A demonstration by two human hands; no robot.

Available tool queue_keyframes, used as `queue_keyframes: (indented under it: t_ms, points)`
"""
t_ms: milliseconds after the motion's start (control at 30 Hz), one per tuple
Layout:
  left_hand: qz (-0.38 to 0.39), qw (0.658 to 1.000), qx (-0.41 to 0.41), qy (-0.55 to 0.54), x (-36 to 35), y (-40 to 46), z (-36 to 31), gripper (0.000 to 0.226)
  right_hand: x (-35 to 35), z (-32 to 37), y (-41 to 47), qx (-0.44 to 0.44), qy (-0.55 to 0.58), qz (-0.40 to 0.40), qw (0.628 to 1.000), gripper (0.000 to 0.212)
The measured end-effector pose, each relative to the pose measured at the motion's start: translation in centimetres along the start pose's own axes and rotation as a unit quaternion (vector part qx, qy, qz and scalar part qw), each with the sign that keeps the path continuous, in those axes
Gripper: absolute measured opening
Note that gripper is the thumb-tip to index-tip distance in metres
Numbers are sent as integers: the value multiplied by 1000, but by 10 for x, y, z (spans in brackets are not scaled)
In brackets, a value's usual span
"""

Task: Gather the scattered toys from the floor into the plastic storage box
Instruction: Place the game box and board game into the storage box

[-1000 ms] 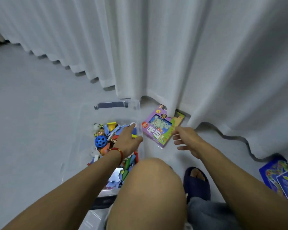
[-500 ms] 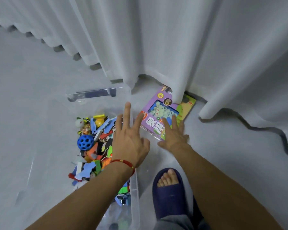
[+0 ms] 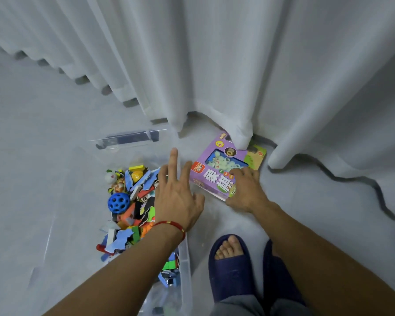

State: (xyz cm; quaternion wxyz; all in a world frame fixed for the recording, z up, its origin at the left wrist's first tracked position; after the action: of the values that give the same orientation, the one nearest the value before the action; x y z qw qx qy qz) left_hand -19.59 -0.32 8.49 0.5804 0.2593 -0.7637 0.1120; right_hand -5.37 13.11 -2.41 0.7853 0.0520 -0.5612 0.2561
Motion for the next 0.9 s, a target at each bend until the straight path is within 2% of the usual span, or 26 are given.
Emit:
queue_keyframes:
  t_ms: [100,167,233,300,333,367,433,467,500,567,700,800,900]
  points:
    - [26,999,2,22,3,1,0,89,50,-1,-16,-46,73,19,996,97]
    - [24,999,27,15,12,-1,-3,93,83,-1,-32,-83,161,16,983,92]
    - [-11,997,52,-62,33,-7,-17,91,110,2,-52,-108,257,29,960,83]
    - [-22,979,86,-182,52,-17,-35,84,135,11,-72,-101,301,29,948,82]
    - [-4,957,124,-263,58,-22,-41,82,149,19,-81,-83,308,22,948,79]
    - [31,914,179,-363,64,-29,-47,81,163,30,-92,-57,305,17,951,76]
    - [83,775,285,-558,80,-43,-56,76,187,59,-110,14,255,14,967,80]
    - [82,714,303,-626,92,-49,-56,68,198,76,-119,56,206,5,977,85]
    - [66,677,307,-666,107,-56,-51,58,207,94,-127,99,159,-7,982,88]
    - [25,636,301,-710,131,-73,-28,44,214,132,-141,184,86,-11,979,92]
    - [-44,604,316,-731,157,-107,32,35,194,199,-164,336,4,6,942,98]
    - [-100,561,392,-722,158,-125,72,23,184,223,-171,347,37,24,937,94]
    - [-117,523,460,-708,137,-139,99,24,197,219,-169,327,67,-9,943,66]
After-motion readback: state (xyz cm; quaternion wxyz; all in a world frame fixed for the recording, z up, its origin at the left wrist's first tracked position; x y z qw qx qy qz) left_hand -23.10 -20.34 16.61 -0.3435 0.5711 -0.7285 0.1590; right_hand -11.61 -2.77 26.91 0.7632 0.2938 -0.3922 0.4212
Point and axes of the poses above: each hand's wrist, its own y-axis towards the middle knuckle, its own x-axis out of the back of the hand, z = x × y, the point moved 6 cm from there along y, towards the middle knuckle, and after that the axes turned 11 degrees about -z, right-handed, at the moved point
